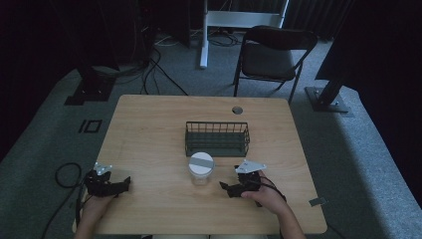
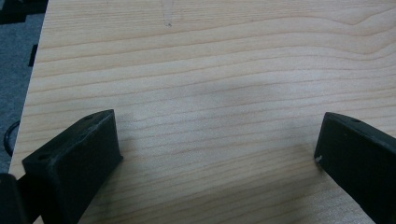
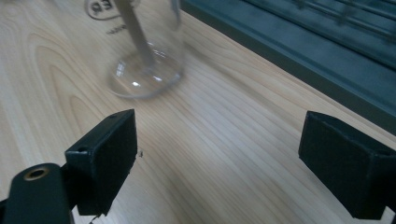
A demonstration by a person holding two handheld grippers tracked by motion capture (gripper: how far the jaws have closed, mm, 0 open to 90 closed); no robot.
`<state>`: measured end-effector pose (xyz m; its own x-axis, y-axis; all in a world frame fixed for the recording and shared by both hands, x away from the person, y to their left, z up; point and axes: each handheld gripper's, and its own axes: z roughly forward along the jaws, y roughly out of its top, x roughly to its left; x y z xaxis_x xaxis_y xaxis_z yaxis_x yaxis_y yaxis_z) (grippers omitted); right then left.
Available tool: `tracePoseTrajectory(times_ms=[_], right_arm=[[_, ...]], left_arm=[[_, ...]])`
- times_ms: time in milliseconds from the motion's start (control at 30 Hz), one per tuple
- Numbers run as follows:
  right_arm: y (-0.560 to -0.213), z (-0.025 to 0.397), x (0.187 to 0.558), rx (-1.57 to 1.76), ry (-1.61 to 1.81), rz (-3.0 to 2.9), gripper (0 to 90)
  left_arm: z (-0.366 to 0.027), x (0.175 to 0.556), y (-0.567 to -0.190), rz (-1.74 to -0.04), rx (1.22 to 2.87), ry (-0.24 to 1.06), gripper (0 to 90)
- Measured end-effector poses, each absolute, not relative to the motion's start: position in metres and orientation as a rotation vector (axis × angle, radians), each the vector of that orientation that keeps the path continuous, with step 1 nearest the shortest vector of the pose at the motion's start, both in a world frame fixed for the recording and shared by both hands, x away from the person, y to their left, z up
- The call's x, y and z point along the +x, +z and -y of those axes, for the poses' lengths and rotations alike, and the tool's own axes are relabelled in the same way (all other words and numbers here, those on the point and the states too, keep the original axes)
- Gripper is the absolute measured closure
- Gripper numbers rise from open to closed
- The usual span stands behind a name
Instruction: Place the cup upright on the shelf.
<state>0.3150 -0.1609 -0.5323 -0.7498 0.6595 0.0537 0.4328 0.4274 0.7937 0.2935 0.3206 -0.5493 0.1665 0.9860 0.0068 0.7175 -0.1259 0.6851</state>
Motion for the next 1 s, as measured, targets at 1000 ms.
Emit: tracePoseTrajectory(times_ms=[1000], right_arm=[[-0.532, 0.099, 0.317, 0.799, 1.400, -2.415, 12.8]], left_arm=[[-0.321, 0.293, -0.549, -1.607, 1.907, 0.644, 0.2]])
